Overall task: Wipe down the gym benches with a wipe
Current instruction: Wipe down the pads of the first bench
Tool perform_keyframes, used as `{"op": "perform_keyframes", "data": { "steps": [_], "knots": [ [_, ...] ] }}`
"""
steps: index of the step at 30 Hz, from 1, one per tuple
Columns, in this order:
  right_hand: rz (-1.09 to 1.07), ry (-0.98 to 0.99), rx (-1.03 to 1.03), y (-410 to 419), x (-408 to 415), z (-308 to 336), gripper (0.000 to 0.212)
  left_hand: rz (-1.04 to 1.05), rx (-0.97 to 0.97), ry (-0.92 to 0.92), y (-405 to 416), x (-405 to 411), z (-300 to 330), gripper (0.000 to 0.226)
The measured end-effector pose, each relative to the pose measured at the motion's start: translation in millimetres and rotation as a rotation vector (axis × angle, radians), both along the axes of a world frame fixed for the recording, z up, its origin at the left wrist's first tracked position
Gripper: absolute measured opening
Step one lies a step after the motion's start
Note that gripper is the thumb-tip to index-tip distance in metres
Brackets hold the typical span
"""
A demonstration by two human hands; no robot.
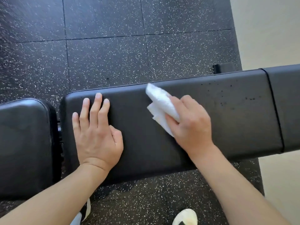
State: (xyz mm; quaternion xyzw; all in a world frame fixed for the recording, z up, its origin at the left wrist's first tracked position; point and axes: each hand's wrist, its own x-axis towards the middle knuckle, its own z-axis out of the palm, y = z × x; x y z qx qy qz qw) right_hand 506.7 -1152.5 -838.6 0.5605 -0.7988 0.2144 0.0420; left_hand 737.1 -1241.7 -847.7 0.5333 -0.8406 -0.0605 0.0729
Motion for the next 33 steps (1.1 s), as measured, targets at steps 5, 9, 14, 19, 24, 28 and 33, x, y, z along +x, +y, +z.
{"op": "perform_keyframes", "data": {
  "steps": [5, 9, 14, 19, 24, 28, 33],
  "knots": [
    [-0.476, -0.084, 0.043, 8, -74, -1, 0.025, -0.002, -0.008, 0.005, -1, 1, -3, 0.073],
    [-0.398, -0.155, 0.041, -36, -21, 4, 0.032, -0.001, -0.009, 0.007, 0, 1, -2, 0.073],
    [-0.041, -0.155, 0.021, -72, 86, 3, 0.031, -0.009, 0.001, 0.000, -1, 0, -1, 0.071],
    [0.083, -0.104, -0.022, -40, 82, -1, 0.041, 0.001, 0.014, 0.016, 0, -1, 1, 0.069],
    [-0.152, -0.036, -0.016, 33, -27, -8, 0.034, 0.004, 0.014, 0.007, -1, 0, 2, 0.073],
    [-0.378, -0.092, 0.005, 38, -38, -8, 0.032, -0.002, 0.023, 0.001, -1, 2, 0, 0.074],
    [-0.212, -0.101, -0.002, -26, 61, -3, 0.042, -0.004, 0.029, 0.009, -1, 2, 1, 0.073]
  ]
}}
